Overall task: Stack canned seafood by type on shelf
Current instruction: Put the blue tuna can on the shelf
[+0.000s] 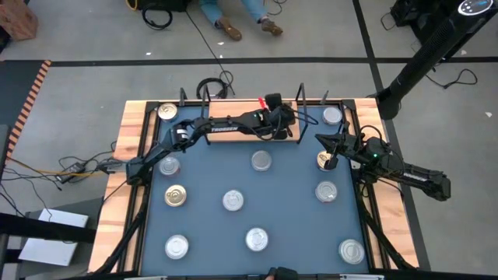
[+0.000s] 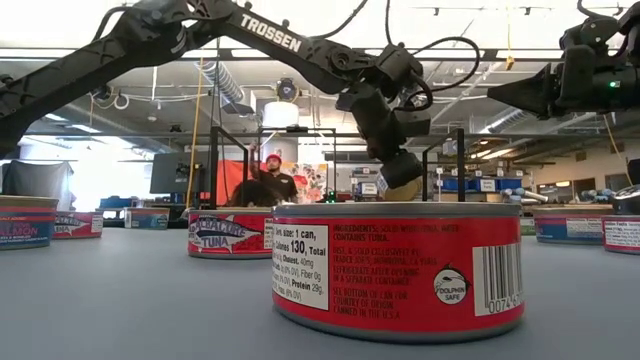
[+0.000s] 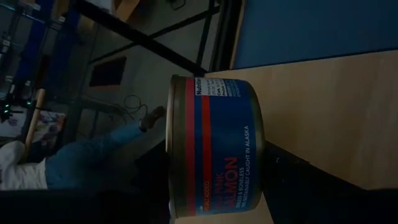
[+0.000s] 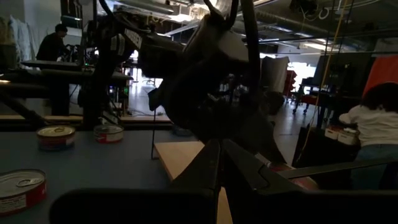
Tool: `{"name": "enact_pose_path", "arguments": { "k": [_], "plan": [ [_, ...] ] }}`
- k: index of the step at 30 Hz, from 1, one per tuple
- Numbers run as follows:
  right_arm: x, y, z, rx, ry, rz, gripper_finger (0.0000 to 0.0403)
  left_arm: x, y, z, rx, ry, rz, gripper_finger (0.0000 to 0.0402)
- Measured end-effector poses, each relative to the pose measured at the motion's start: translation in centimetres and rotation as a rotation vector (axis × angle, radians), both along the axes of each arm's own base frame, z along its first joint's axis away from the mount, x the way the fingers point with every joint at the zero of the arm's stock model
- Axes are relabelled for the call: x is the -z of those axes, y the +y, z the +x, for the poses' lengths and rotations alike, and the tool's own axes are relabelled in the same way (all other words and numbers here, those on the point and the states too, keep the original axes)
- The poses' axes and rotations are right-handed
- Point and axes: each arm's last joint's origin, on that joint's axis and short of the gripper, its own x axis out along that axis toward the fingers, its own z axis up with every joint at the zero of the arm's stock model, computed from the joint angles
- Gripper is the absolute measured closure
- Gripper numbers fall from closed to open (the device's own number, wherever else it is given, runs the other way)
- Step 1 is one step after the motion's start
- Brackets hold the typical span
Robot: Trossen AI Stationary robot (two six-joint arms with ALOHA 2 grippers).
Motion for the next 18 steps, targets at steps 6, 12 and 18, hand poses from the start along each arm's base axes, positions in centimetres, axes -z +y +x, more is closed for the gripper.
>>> {"name": "enact_pose_path", "arguments": {
  "k": [6,12,18],
  "plan": [
    [0.00,0.00,0.00,0.000,0.000,0.000,0.0375,0.53,-0.02,0.02,0.024,0.017,-0.027,0.0200],
    [0.00,0.00,0.00,0.000,0.000,0.000,0.0375,0.54,-0.03,0.02,0.025,0.019,-0.028,0.0193],
    [0.00,0.00,0.00,0.000,0.000,0.000,0.0375,0.83,-0.56,0.14,0.027,0.036,-0.023,0.0113]
  ]
}}
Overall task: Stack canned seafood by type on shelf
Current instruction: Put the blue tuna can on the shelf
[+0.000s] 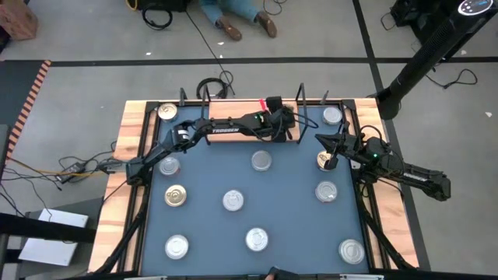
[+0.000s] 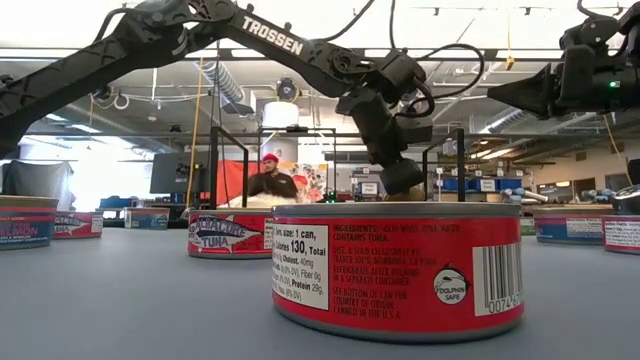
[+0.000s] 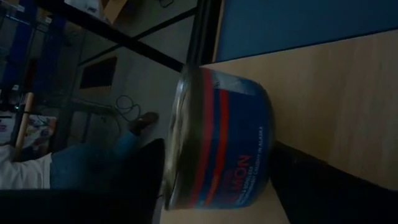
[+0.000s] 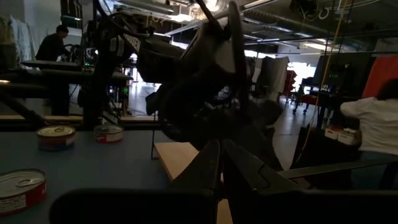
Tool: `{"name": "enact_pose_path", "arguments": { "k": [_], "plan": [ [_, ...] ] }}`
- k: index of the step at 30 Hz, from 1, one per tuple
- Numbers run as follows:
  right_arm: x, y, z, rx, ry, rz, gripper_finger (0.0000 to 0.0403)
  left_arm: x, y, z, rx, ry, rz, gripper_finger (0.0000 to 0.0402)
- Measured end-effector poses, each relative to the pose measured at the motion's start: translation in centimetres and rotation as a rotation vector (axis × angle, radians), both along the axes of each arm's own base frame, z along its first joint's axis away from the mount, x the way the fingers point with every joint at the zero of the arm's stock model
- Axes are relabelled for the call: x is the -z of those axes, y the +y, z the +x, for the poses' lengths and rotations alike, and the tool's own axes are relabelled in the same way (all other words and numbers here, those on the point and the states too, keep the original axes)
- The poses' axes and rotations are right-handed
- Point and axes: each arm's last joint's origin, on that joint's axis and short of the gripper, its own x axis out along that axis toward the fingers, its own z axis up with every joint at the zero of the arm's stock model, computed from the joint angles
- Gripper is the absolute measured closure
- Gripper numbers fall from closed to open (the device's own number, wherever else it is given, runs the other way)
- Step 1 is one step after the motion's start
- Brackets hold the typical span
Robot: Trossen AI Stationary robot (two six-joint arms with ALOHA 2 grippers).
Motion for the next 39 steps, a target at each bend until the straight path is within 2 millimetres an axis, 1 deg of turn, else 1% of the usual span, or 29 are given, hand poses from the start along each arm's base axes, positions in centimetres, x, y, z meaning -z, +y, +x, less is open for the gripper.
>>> {"name": "enact_pose_path", "arguments": {
  "k": [2,5,12,15,18,21,25,29,35,39],
  "plan": [
    [0.0,0.0,0.0,0.000,0.000,0.000,0.0375,0.0,-0.3,0.1,0.004,-0.001,0.001,0.0103],
    [0.0,0.0,0.0,0.000,0.000,0.000,0.0375,-0.2,-0.6,0.2,0.007,0.005,0.003,0.0098],
    [0.0,0.0,0.0,0.000,0.000,0.000,0.0375,-2.4,-1.0,0.4,0.017,-0.008,-0.002,0.0096],
    [0.0,0.0,0.0,0.000,0.000,0.000,0.0375,-3.0,-0.8,0.4,0.036,-0.049,-0.067,0.0101],
    [0.0,0.0,0.0,0.000,0.000,0.000,0.0375,-3.0,-0.5,-0.1,0.080,-0.046,-0.208,0.0118],
    [0.0,0.0,0.0,0.000,0.000,0.000,0.0375,-2.6,-0.3,-0.4,0.096,-0.030,-0.287,0.0146],
    [0.0,0.0,0.0,0.000,0.000,0.000,0.0375,-2.6,-0.5,-0.5,0.099,-0.024,-0.299,0.0195],
    [0.0,0.0,0.0,0.000,0.000,0.000,0.0375,-2.6,-0.6,-0.4,0.104,-0.024,-0.303,0.0254],
    [0.0,0.0,0.0,0.000,0.000,0.000,0.0375,-2.4,-0.8,-0.5,0.144,-0.018,-0.357,0.0340],
    [0.0,0.0,0.0,0.000,0.000,0.000,0.0375,-2.4,-0.7,-0.5,0.153,-0.021,-0.367,0.0382]
  ]
}}
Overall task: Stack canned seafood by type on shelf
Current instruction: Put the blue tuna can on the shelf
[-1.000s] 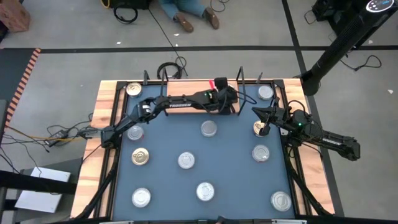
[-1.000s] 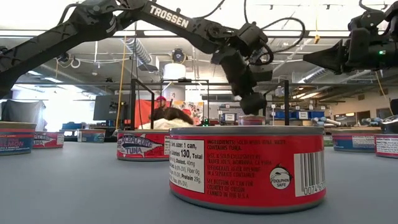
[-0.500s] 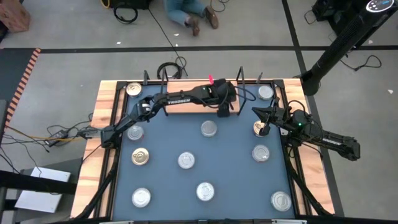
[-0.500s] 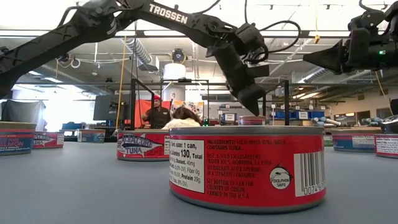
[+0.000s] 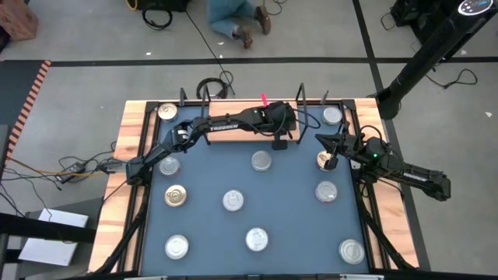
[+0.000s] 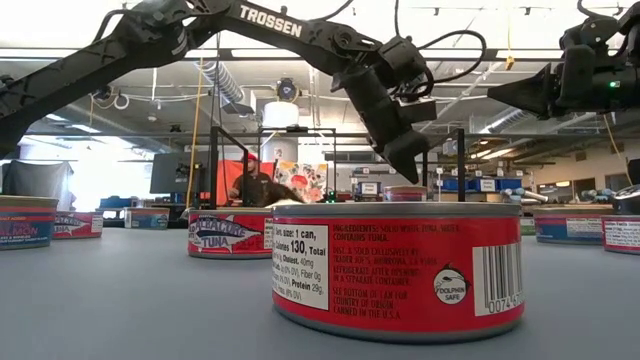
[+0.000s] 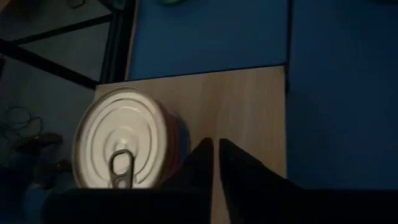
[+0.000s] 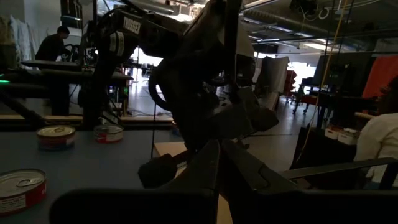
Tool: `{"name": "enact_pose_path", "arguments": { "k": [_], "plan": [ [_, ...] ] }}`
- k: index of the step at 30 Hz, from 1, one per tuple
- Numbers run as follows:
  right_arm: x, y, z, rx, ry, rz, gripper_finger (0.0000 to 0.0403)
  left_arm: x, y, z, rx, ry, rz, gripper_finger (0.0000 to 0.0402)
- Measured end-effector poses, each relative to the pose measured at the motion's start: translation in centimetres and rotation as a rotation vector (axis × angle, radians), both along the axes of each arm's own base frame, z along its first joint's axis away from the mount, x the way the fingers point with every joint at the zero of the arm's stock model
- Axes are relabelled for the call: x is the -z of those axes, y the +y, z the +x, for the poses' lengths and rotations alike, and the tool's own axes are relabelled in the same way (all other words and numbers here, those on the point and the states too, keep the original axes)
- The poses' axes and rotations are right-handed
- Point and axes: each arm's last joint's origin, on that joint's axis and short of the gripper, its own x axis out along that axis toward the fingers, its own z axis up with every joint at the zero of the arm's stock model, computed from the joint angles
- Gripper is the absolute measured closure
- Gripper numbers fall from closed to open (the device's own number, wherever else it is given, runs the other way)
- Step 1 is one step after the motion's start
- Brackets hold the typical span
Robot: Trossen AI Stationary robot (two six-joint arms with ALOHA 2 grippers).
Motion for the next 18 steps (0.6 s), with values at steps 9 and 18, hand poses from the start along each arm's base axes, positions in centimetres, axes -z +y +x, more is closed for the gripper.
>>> {"name": "enact_pose_path", "arguments": {
  "k": [9,18],
  "plan": [
    [0.0,0.0,0.0,0.000,0.000,0.000,0.0375,-0.1,1.5,-0.3,-0.048,-0.029,-0.010,0.0397],
    [0.0,0.0,0.0,0.000,0.000,0.000,0.0375,1.2,1.9,-0.2,-0.051,-0.014,-0.019,0.0396]
  ]
}}
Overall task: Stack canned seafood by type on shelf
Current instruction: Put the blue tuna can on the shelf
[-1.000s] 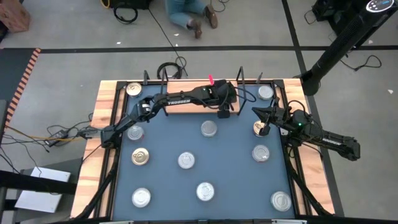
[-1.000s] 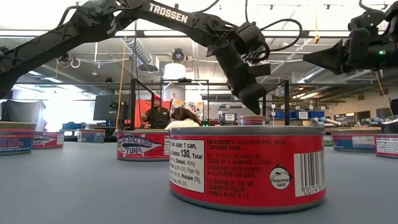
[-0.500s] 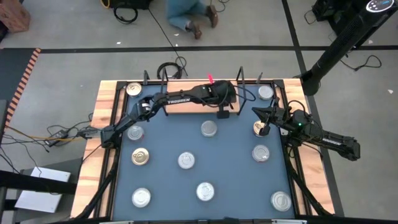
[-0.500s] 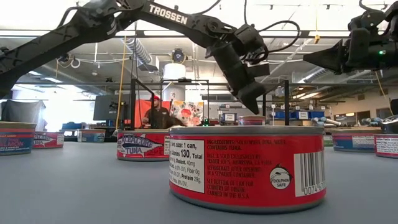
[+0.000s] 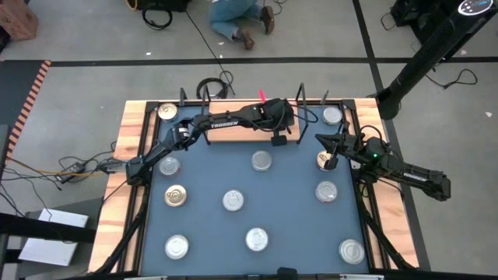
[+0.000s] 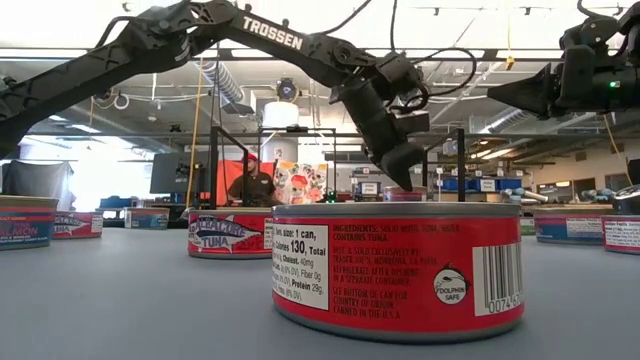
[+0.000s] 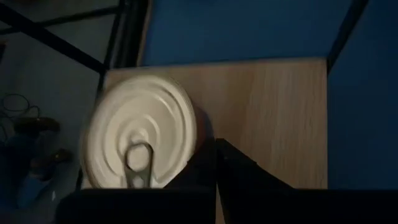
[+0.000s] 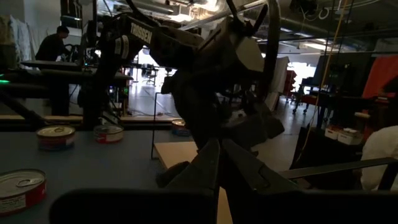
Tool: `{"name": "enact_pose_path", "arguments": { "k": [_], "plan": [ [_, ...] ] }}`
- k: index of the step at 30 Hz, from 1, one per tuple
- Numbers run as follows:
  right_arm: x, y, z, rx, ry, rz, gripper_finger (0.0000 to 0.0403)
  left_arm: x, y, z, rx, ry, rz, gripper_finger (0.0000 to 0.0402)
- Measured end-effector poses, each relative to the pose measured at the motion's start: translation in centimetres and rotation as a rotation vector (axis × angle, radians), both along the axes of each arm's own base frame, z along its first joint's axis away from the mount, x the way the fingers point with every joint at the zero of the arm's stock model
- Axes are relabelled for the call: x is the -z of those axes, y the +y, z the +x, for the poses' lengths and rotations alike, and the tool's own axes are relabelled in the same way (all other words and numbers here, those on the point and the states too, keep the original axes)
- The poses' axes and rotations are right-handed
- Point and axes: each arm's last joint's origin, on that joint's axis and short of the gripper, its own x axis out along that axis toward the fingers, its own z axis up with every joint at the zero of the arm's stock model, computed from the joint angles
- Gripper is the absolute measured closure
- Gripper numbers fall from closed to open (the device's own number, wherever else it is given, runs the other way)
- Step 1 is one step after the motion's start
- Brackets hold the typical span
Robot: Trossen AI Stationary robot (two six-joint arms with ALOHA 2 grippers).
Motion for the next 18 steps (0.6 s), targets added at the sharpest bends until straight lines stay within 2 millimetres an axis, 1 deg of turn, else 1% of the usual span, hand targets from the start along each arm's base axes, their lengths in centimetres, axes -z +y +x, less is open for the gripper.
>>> {"name": "enact_pose_path", "arguments": {
  "k": [7,18],
  "plan": [
    [0.0,0.0,0.0,0.000,0.000,0.000,0.0375,0.8,1.0,0.0,-0.042,-0.013,-0.016,0.0396],
    [0.0,0.0,0.0,0.000,0.000,0.000,0.0375,0.6,2.1,0.0,-0.083,-0.062,-0.008,0.0396]
  ]
}}
